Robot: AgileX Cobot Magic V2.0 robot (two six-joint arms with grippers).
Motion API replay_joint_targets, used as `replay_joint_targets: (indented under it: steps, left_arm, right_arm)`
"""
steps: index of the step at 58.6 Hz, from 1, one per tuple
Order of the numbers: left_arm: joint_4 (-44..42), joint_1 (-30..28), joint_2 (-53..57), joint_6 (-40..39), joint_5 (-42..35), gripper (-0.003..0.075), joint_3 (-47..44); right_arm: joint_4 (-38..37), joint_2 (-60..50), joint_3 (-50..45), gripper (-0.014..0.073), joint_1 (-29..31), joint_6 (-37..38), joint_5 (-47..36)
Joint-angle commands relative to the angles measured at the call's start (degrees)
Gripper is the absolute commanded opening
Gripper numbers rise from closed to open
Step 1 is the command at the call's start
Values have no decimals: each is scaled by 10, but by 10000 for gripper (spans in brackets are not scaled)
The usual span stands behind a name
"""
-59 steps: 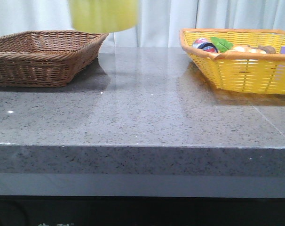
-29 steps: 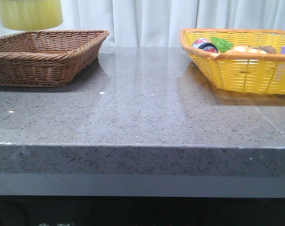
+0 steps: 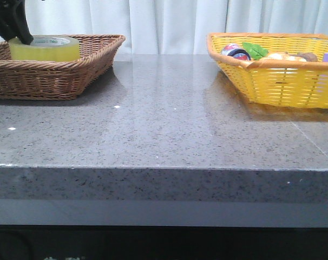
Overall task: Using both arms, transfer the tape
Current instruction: 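Carry the tape roll with the left gripper into the brown basket, then open the left gripper and lift it away from the basket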
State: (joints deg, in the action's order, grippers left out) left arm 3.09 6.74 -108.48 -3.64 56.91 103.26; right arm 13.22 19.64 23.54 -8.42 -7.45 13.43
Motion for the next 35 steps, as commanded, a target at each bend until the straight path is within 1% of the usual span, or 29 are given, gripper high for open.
replay_joint_targets:
  steps: [1, 3, 6, 14, 18, 21, 24, 31, 33, 35]
  left_arm:
    - [10, -1, 34, -4, -35, 43, 20]
    - [10, -1, 34, -4, -35, 68, 20]
    - [10, -1, 34, -4, -35, 127, 20]
    - [10, -1, 34, -4, -33, 344, 20]
    - [10, -1, 34, -4, -33, 421, 21]
    - [10, -1, 34, -4, -28, 461, 25]
    - [10, -1, 34, -4, -23, 479, 29]
    - [10, -1, 36, -4, -15, 470, 38]
    - [10, -1, 37, -4, -15, 461, 40]
    - [10, -1, 37, -4, -14, 432, 43]
  right_arm:
    - [3, 2, 15, -69, 2, -6, -45]
    - [3, 2, 15, -69, 2, -6, -46]
    - [3, 2, 15, -69, 2, -6, -46]
    - [3, 2, 15, -69, 2, -6, -46]
    - [3, 2, 15, -69, 2, -6, -46]
    - [3, 2, 15, -69, 2, -6, -46]
    - [3, 2, 15, -69, 2, -6, -46]
    - [3, 2, 15, -69, 2, -6, -46]
    - [3, 2, 15, -69, 2, -6, -46]
    - [3, 2, 15, -69, 2, -6, -46]
